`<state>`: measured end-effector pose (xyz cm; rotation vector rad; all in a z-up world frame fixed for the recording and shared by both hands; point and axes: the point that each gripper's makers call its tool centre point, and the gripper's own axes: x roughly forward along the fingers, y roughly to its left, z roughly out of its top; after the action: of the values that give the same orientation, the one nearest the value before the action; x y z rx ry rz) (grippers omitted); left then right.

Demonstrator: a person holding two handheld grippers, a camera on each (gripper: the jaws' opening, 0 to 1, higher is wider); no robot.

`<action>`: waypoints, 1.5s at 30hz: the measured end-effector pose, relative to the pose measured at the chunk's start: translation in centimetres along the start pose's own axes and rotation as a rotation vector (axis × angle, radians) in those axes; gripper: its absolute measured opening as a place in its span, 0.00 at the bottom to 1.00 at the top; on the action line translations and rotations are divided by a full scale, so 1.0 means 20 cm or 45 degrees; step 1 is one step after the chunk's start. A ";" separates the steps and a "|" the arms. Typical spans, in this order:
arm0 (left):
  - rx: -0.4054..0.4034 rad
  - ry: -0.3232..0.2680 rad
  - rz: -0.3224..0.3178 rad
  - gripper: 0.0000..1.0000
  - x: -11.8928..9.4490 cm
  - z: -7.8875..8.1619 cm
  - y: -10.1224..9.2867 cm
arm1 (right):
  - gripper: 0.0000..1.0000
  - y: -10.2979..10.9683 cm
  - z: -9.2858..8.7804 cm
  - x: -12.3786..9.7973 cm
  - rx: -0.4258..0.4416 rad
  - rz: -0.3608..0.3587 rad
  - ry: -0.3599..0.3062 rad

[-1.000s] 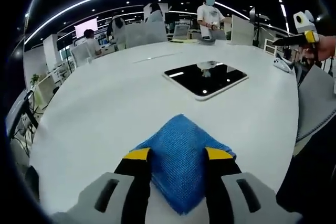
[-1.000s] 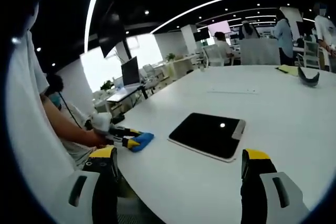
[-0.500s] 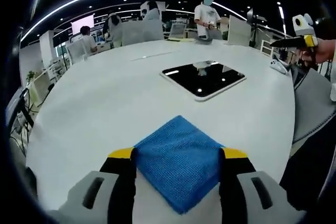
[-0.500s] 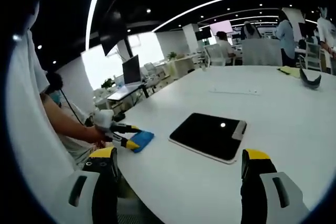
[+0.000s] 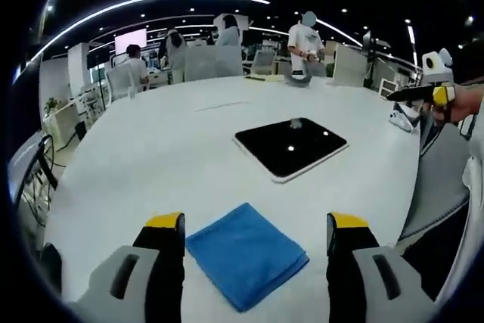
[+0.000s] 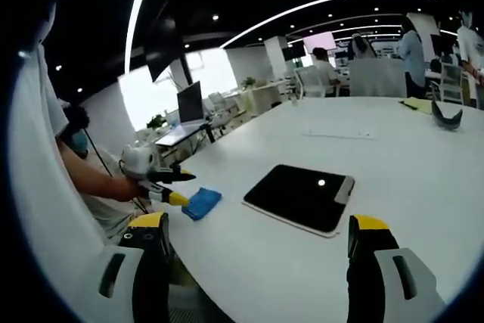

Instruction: Wipe the mirror surface with the cleaning cloth until all visible marks leave the cleaned area.

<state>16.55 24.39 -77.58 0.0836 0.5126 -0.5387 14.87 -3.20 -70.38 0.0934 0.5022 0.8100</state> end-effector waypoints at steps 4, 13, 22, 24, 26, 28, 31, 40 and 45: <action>0.011 -0.069 -0.049 0.86 -0.04 0.14 -0.07 | 0.99 0.00 0.01 -0.01 -0.009 -0.001 -0.007; 0.043 -0.148 -0.162 0.99 -0.11 0.37 -0.24 | 1.00 -0.01 0.02 -0.03 -0.033 -0.008 -0.016; 0.056 -0.155 -0.221 0.99 -0.14 0.45 -0.37 | 1.00 -0.01 0.01 -0.07 -0.058 -0.022 -0.004; 0.044 -0.167 -0.232 0.99 -0.16 0.47 -0.39 | 1.00 -0.01 0.02 -0.08 -0.059 -0.023 -0.003; 0.051 -0.171 -0.233 0.99 -0.16 0.48 -0.39 | 1.00 -0.01 0.02 -0.09 -0.067 -0.026 -0.005; 0.067 -0.166 -0.227 0.99 -0.17 0.48 -0.39 | 1.00 -0.01 0.02 -0.09 -0.072 -0.026 -0.008; 0.076 -0.160 -0.223 0.99 -0.17 0.48 -0.39 | 1.00 -0.01 0.02 -0.10 -0.077 -0.025 0.002; 0.086 -0.143 -0.205 0.99 -0.18 0.45 -0.38 | 1.00 0.00 0.03 -0.11 -0.085 -0.025 0.001; 0.062 -0.152 -0.189 0.99 -0.20 0.45 -0.38 | 1.00 0.01 0.02 -0.11 -0.081 -0.026 -0.006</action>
<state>13.81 17.85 -67.39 0.0593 0.3909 -0.6969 13.56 -4.60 -69.03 0.0311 0.4718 0.8053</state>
